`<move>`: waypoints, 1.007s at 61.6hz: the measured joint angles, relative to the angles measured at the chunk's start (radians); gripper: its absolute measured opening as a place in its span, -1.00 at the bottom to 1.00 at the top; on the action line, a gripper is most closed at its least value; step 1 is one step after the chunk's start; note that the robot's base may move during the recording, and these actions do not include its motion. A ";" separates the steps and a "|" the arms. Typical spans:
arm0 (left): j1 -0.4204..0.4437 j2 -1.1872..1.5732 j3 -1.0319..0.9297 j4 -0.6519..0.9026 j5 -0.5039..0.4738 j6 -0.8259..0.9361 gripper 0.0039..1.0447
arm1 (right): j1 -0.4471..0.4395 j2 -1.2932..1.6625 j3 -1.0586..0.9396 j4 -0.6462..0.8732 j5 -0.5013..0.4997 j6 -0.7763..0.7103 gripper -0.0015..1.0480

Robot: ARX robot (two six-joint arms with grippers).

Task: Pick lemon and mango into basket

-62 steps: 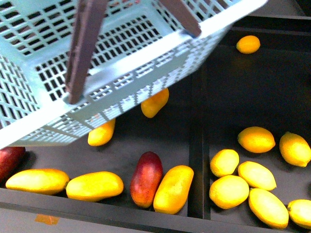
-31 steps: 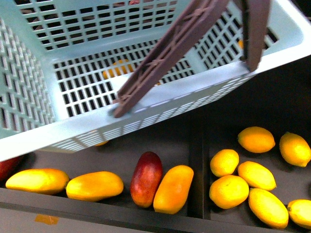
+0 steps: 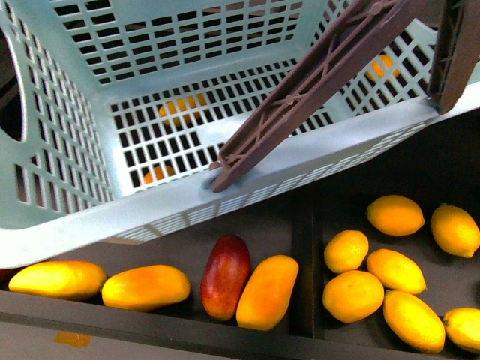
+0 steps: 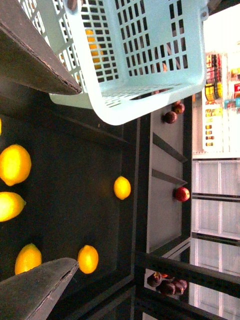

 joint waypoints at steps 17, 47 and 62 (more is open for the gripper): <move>-0.004 0.001 0.000 0.000 0.003 -0.004 -0.91 | -0.230 0.451 0.124 -0.146 -0.110 0.232 0.83; -0.003 0.001 0.000 0.000 0.003 -0.003 -0.91 | -0.356 1.548 0.223 0.707 -0.127 -0.165 0.83; -0.002 0.001 0.000 0.000 -0.003 -0.002 -0.91 | -0.342 1.926 0.333 0.804 -0.101 -0.317 0.83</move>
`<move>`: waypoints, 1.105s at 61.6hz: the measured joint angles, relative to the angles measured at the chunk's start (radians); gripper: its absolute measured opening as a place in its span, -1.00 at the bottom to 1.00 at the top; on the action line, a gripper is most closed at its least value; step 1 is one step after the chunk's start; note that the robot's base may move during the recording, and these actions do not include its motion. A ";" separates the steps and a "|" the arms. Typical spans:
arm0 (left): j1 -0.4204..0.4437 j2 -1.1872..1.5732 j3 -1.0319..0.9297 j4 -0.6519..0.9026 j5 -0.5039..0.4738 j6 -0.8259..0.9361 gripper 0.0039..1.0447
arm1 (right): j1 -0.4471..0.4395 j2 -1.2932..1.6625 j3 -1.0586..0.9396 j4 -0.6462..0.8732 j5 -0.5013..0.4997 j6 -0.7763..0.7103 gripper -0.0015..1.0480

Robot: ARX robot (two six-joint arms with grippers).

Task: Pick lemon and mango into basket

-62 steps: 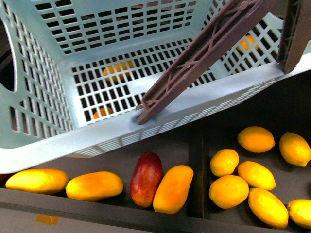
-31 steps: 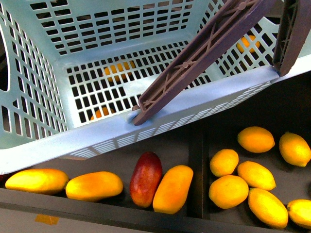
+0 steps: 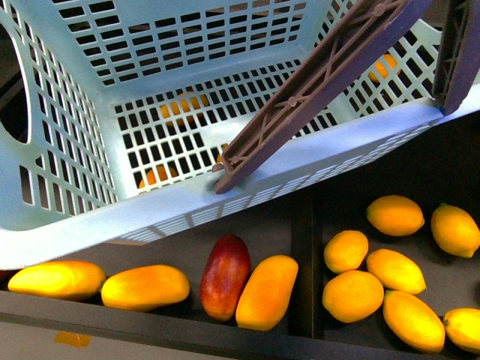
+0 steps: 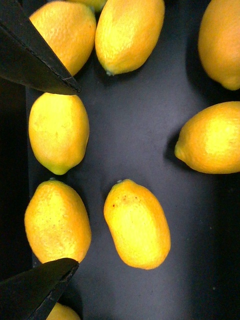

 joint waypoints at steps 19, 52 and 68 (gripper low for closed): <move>0.000 0.000 0.000 0.000 0.003 -0.001 -0.91 | 0.058 0.187 0.201 -0.043 0.003 -0.056 0.83; 0.000 0.000 0.000 0.000 0.003 -0.001 -0.91 | 0.100 0.398 0.524 -0.177 0.009 -0.047 0.83; 0.000 0.000 0.000 0.000 0.002 -0.001 -0.91 | 0.104 0.462 0.594 -0.193 0.002 -0.031 0.72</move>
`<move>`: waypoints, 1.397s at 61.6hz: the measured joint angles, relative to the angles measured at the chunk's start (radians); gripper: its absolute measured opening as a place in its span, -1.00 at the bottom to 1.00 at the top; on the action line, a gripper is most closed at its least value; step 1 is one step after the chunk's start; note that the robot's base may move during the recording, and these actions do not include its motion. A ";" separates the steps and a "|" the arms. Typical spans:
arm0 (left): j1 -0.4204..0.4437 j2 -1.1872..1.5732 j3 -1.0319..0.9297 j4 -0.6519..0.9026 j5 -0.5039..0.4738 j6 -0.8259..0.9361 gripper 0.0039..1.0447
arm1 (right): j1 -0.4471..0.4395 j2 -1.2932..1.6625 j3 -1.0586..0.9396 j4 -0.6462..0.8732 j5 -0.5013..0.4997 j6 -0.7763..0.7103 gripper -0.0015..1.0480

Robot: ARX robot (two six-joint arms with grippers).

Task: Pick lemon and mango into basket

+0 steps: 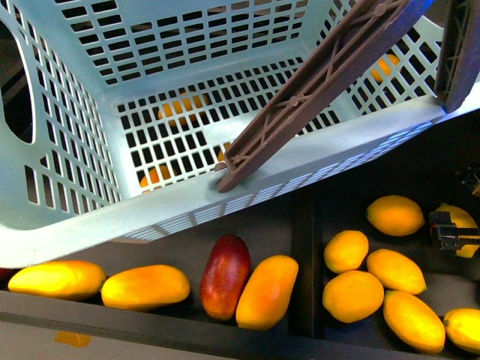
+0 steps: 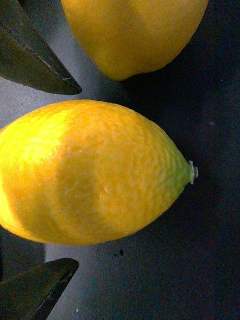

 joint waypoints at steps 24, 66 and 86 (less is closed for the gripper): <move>0.000 0.000 0.000 0.000 0.001 0.000 -0.91 | -0.016 0.005 -0.038 0.037 -0.024 0.031 0.03; 0.000 0.000 0.000 0.000 0.001 0.000 -0.91 | -0.145 -0.772 -0.429 0.014 -0.223 0.063 0.01; 0.000 0.000 0.000 0.000 0.000 0.000 -0.91 | -0.044 -1.245 -0.406 -0.179 -0.273 0.196 0.01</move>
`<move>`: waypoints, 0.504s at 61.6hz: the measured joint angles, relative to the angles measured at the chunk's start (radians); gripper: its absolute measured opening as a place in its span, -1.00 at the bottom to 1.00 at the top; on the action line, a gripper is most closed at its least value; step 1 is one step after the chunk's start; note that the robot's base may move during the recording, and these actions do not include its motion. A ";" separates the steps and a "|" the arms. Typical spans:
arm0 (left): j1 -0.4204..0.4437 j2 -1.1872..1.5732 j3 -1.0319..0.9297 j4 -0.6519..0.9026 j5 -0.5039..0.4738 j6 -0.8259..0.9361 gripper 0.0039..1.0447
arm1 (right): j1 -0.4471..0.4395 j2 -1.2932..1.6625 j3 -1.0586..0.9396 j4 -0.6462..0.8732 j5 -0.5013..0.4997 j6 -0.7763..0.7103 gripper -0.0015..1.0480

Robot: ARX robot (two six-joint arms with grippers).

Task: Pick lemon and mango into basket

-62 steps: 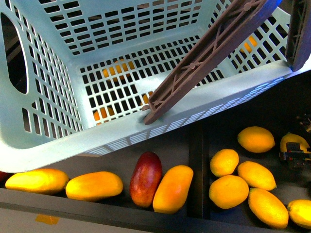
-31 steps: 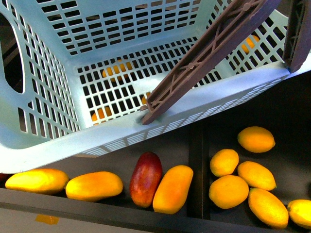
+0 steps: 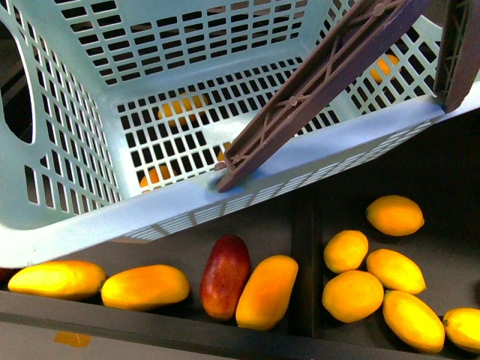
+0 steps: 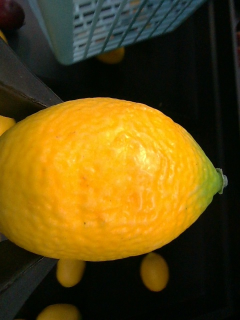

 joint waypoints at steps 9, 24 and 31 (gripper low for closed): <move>0.000 0.000 0.000 0.000 0.001 0.000 -0.91 | 0.140 -0.045 0.050 -0.013 0.058 0.075 0.01; 0.000 0.000 0.000 0.000 0.000 0.000 -0.91 | 0.381 0.034 0.113 0.024 0.191 0.106 0.01; 0.000 0.000 0.000 0.000 0.000 0.000 -0.91 | 0.474 0.124 0.154 0.036 0.238 0.119 0.00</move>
